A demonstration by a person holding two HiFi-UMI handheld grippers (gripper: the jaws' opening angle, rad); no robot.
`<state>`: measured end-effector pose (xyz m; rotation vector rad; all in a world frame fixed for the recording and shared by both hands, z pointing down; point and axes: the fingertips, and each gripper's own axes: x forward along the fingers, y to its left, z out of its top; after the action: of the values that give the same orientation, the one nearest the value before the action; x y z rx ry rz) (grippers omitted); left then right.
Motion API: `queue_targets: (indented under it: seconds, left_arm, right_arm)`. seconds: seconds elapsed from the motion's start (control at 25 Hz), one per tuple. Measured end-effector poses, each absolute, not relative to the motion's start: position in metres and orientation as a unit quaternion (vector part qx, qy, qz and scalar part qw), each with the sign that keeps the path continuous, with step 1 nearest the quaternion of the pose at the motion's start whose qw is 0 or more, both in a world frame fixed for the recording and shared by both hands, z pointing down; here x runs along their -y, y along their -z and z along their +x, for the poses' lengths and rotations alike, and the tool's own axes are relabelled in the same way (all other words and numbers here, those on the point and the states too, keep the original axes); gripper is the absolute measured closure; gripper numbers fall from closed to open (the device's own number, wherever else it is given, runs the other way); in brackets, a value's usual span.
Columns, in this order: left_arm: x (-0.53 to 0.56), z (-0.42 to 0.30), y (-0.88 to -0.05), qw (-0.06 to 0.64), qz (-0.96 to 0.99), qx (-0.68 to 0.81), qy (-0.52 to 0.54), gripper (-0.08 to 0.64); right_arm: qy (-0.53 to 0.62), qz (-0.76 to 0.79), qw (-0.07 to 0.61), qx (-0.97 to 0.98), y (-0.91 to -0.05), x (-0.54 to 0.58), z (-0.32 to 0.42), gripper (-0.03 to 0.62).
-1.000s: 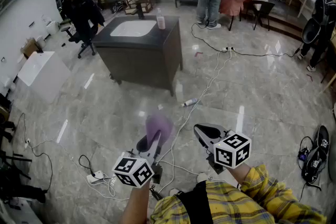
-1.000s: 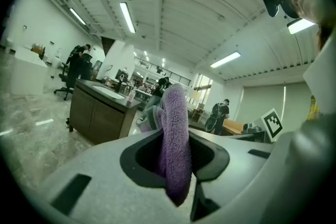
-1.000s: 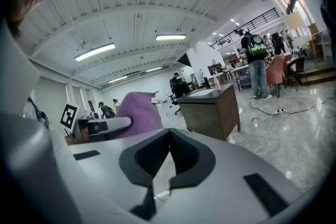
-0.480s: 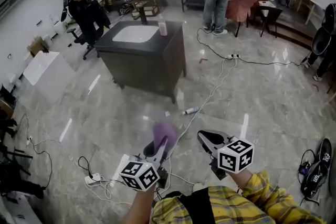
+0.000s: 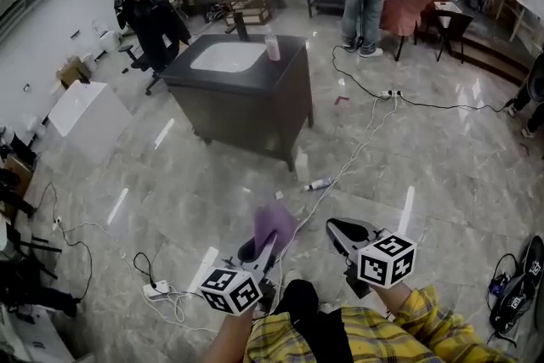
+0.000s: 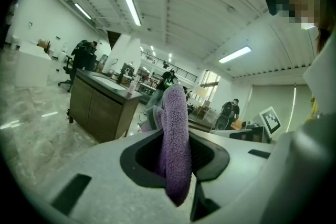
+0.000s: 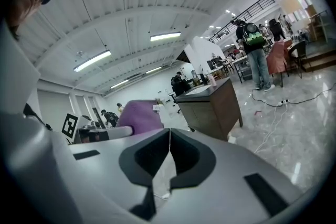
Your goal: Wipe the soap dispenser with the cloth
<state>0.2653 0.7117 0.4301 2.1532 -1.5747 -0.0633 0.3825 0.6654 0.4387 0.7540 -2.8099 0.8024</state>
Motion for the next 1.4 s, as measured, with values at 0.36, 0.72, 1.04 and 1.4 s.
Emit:
queue_targets:
  seconds: [0.36,0.72,1.04,1.4]
  left_arm:
    - [-0.645,0.225,-0.439,0.242,0.786,0.569,0.024,0.480]
    - [-0.582,0.147,-0.448,0.253,0.794,0.552,0.018,0.480]
    - [-0.544,0.086,-0.451,0.263,0.793,0.549,0.029,0.480]
    - [-0.492,0.067,-0.453,0.273,0.788,0.550,0.045,0.480]
  right_arm:
    - [-0.276,0.277,0.071,0.917,-0.450,-0.604,0.365,0.586]
    - [-0.269,0.290,0.078,0.915,-0.448,-0.534,0.288,0.586]
    - [-0.258,0.303,0.083,0.914,-0.443,-0.494,0.230,0.586]
    - [-0.266,0.295,0.096,0.912,-0.449,-0.440,0.202,0.586]
